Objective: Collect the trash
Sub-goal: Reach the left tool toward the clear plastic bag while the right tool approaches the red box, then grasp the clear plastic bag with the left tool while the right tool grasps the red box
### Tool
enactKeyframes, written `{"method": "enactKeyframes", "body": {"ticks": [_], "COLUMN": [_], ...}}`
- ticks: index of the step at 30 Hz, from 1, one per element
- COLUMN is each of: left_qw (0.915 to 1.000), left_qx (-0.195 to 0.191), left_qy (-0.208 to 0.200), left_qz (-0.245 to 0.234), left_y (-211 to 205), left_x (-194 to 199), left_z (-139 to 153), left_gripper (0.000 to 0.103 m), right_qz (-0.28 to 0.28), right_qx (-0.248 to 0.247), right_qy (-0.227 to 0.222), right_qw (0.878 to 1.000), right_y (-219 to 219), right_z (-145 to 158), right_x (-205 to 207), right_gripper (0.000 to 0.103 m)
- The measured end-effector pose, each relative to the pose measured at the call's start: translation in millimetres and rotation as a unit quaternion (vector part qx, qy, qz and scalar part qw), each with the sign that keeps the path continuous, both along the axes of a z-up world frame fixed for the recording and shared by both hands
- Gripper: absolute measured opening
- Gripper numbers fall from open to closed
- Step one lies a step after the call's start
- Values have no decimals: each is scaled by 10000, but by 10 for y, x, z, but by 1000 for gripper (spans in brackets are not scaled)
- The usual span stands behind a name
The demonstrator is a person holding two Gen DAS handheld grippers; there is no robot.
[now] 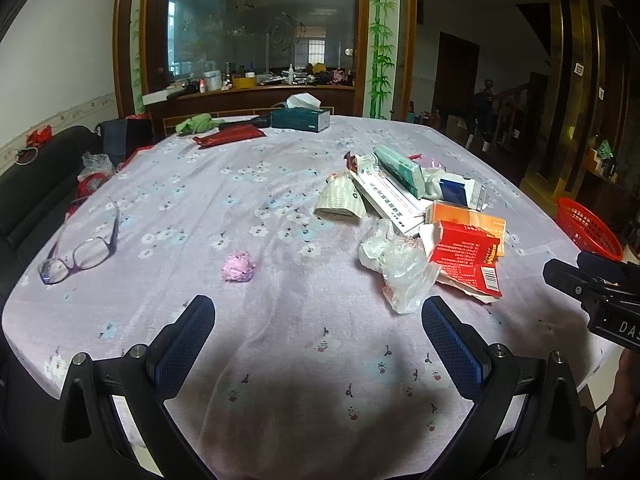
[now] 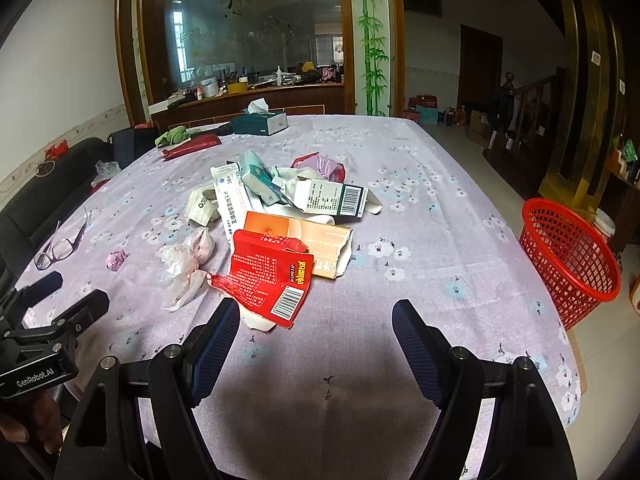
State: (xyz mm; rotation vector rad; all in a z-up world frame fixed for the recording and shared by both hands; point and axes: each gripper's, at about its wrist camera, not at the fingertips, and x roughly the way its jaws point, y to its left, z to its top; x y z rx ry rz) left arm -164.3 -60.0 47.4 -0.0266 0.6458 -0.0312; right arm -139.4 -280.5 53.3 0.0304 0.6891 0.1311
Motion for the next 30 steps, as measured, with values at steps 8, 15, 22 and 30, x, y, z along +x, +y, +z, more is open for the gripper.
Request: {"method": "enactKeyframes", "body": {"ticks": [8,15,22,30], "left_qw": [9989,9930,9849,9829], "left_qx": [-207,-551,-709,-714], "left_qy": [256,667,1131,1379], "left_qz": [-333,-804,-1102,-989], "left_y": [-39,-186,-370,-329], "left_x": [192,555,888,1123], "left_z": [-20,-67,-203,-329], "left_gripper": [103,90,72,43], "right_qz": [257,617,876,984], "right_qx": [380,697,928,955], "right_qy": [276,559,948,1233], "right_qw": [9986,9941,9873,9828], "right_y": [-77,-122,-127,-39], "right_z": [-46,-106,-216,-305], "right_x": [138,363,648,900], "right_gripper": [65,61,61,58]}}
